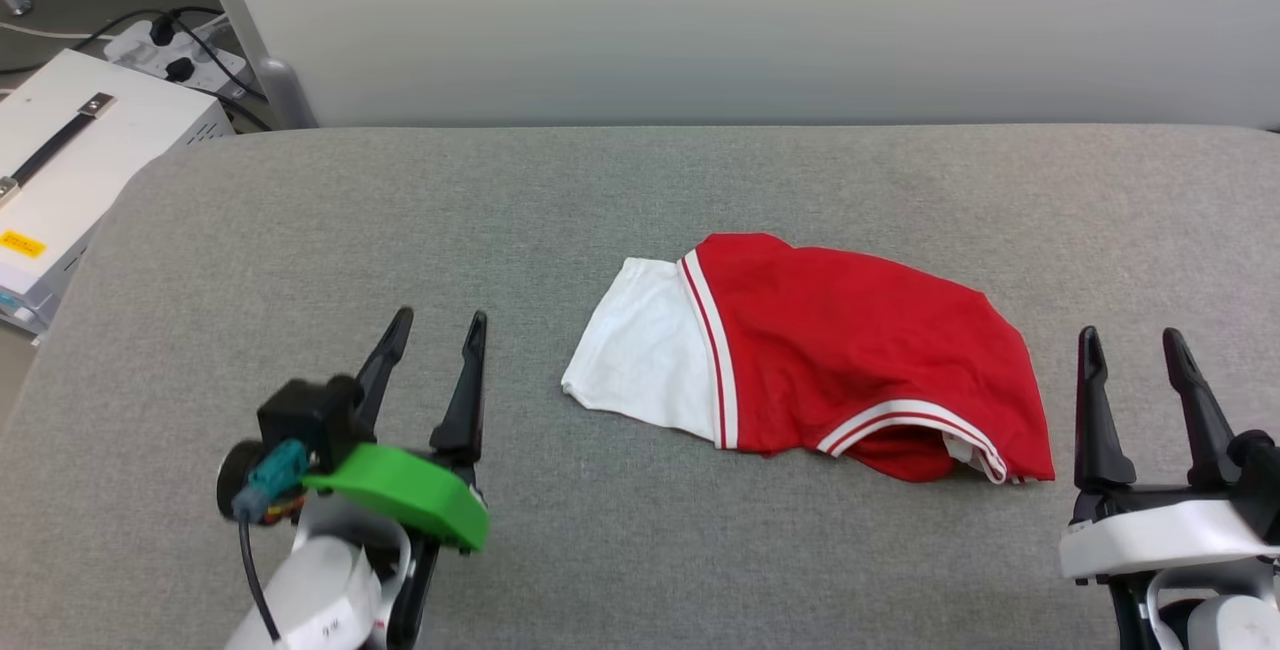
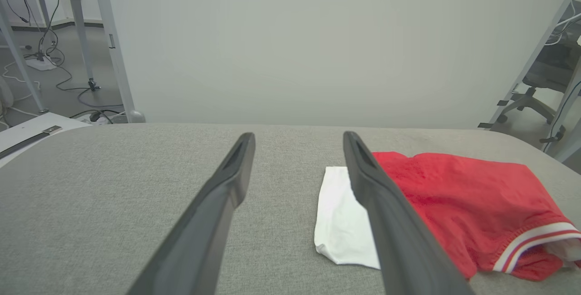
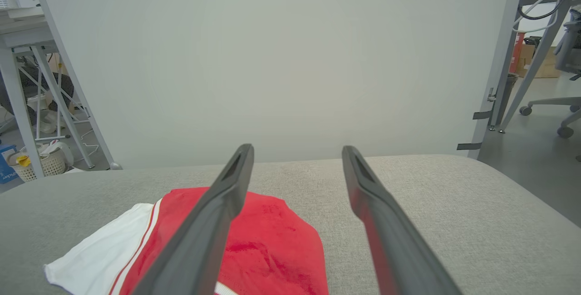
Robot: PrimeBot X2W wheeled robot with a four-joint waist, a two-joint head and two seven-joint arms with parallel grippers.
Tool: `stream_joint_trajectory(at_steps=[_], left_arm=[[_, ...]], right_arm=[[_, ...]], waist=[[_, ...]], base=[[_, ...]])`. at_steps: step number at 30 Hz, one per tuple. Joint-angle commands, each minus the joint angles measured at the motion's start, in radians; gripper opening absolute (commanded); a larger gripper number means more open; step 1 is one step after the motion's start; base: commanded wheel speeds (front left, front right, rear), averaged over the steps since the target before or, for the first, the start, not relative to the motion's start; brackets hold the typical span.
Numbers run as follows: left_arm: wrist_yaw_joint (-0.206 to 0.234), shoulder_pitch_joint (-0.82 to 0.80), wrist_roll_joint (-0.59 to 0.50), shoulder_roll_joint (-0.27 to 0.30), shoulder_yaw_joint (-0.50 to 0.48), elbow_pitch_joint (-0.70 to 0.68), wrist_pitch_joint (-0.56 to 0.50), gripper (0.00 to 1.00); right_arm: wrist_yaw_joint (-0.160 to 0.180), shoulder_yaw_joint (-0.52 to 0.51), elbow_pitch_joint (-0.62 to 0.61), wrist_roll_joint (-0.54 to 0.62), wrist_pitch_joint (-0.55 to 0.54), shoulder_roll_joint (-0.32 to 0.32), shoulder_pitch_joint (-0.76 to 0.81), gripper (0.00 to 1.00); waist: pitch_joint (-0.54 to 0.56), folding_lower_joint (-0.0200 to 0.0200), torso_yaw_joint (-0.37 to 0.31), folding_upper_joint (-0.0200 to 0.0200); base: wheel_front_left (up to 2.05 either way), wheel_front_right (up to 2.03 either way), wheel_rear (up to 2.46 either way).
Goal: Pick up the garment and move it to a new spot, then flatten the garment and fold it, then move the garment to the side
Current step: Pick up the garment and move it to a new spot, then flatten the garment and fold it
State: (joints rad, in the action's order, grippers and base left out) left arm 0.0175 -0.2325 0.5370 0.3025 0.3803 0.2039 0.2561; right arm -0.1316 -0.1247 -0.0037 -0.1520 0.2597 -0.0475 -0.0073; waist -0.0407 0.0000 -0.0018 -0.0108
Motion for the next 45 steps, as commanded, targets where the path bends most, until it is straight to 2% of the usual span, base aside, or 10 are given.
stream_joint_trajectory(at_steps=[1,6,13,19,28,31,33,37,41,45], left_arm=[[-0.002,0.042,-0.028,-0.018,-0.022,-0.024,0.006,1.00],[-0.022,0.148,-0.087,-0.094,-0.102,-0.077,0.006,1.00],[-0.067,0.208,-0.177,-0.190,-0.153,-0.085,0.006,1.00],[-0.108,0.201,-0.227,-0.215,-0.175,-0.069,0.006,1.00],[-0.130,0.145,-0.245,-0.220,-0.180,-0.018,-0.006,1.00],[-0.137,0.071,-0.235,-0.197,-0.142,0.003,-0.134,1.00],[-0.141,-0.009,-0.204,-0.177,-0.100,0.020,-0.358,1.00],[-0.144,-0.100,-0.159,-0.153,-0.060,0.017,-0.633,1.00],[-0.094,-0.187,-0.203,-0.109,-0.055,0.034,-0.783,1.00],[-0.063,-0.223,-0.239,-0.078,-0.052,0.076,-0.837,1.00]], right_arm=[[0.001,0.003,-0.003,0.005,0.002,-0.003,0.018,1.00],[0.001,0.010,-0.008,0.006,0.002,-0.003,0.035,1.00],[0.001,0.013,-0.011,-0.005,0.002,-0.003,0.033,1.00],[0.001,0.017,-0.010,-0.003,0.002,-0.003,0.032,1.00],[0.001,0.016,-0.019,-0.001,0.002,-0.003,0.035,1.00],[0.001,0.018,-0.024,0.001,0.002,-0.003,0.030,1.00],[0.001,0.021,-0.028,0.003,0.002,-0.003,0.021,1.00],[0.001,0.033,-0.033,0.004,0.002,-0.003,0.005,1.00],[0.001,0.048,-0.038,-0.006,0.002,-0.003,-0.018,1.00],[0.001,0.055,-0.037,-0.016,0.002,-0.003,-0.033,1.00]], waist=[[0.007,0.0000,0.006,0.0108],[0.009,0.0000,0.005,0.0108],[0.003,0.0000,-0.009,0.0108],[0.007,0.0000,-0.016,0.0108],[-0.010,0.0000,-0.038,0.0108],[-0.032,0.0000,-0.048,0.0108],[-0.063,0.0000,-0.058,0.0108],[-0.111,0.0000,-0.081,0.0108],[-0.173,0.0000,-0.122,0.0108],[-0.213,0.0000,-0.149,0.0108]], base=[[0.00,0.00,0.00],[0.00,0.00,0.00],[0.00,0.00,0.00],[0.00,0.00,0.00],[0.00,0.00,0.00],[0.00,0.00,0.00],[0.00,0.00,0.00],[0.00,0.00,0.00],[0.00,0.00,0.00],[0.00,0.00,0.00]])
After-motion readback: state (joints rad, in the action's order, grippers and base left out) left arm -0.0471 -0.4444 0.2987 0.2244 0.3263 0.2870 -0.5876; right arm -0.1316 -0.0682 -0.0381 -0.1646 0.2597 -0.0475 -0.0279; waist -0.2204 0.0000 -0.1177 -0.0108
